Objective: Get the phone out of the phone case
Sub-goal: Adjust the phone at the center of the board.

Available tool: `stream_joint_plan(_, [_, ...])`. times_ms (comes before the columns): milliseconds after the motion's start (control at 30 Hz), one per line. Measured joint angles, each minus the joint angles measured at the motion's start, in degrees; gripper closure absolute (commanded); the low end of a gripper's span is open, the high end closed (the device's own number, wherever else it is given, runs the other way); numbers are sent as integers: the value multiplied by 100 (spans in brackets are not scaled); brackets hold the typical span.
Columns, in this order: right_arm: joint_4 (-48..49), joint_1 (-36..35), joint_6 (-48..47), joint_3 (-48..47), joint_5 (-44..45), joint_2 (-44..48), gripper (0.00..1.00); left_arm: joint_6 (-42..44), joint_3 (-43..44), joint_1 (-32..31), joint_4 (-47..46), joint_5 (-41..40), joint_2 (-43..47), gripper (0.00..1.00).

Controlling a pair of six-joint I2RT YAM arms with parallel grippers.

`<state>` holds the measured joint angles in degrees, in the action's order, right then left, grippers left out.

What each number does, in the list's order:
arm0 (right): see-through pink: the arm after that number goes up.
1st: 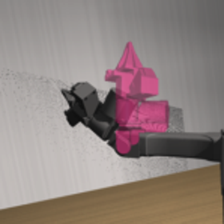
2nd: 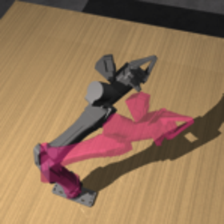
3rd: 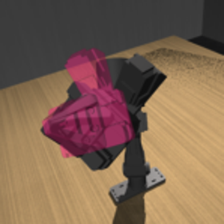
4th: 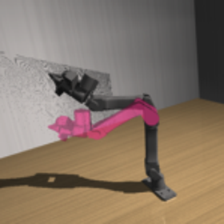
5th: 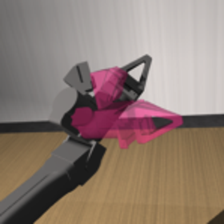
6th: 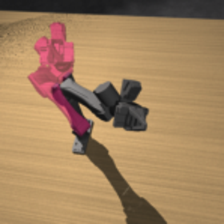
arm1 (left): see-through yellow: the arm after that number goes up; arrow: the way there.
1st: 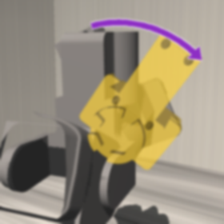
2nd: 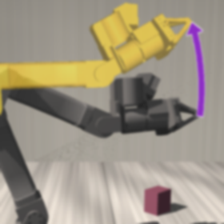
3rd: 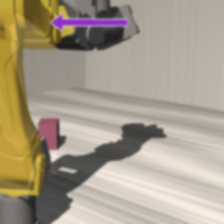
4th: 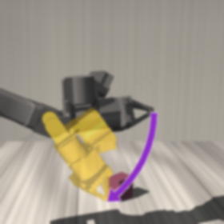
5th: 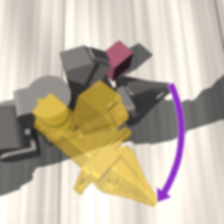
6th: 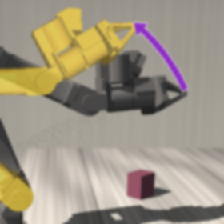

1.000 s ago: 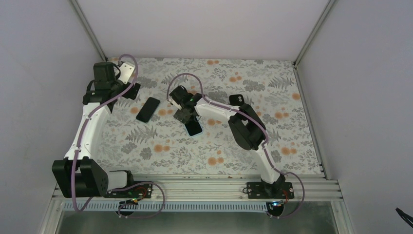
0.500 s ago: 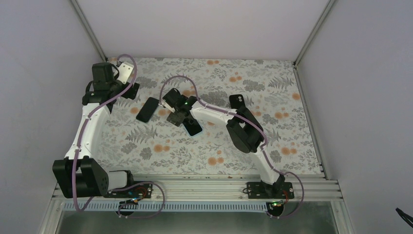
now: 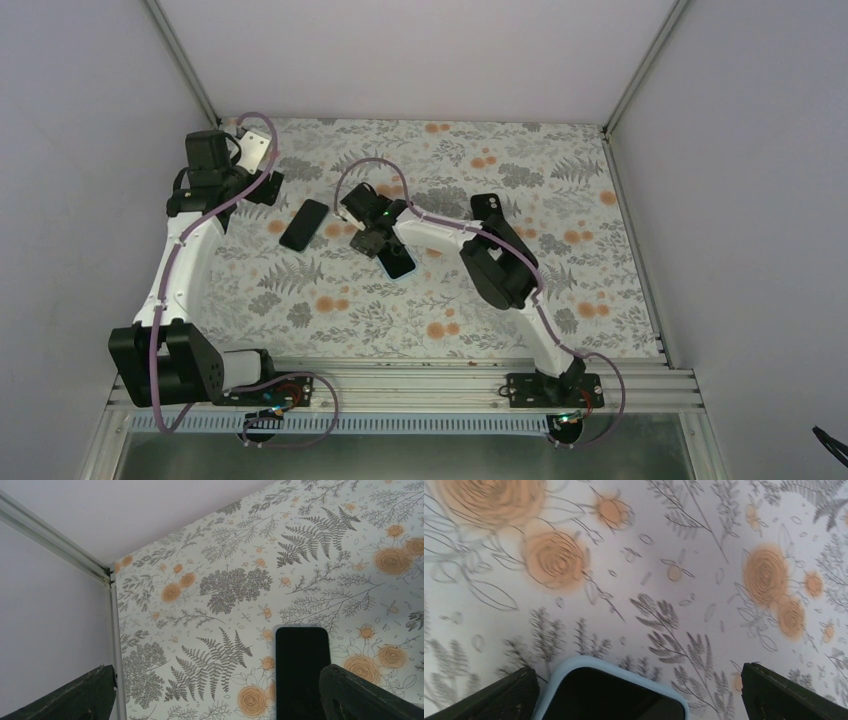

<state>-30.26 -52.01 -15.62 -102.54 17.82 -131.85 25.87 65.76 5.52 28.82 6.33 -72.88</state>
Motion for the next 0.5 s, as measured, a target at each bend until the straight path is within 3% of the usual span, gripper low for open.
stream_joint_plan(500, [501,1093,-345,2376,140,1541,1,-151,-35,11,-2,372,-125,0])
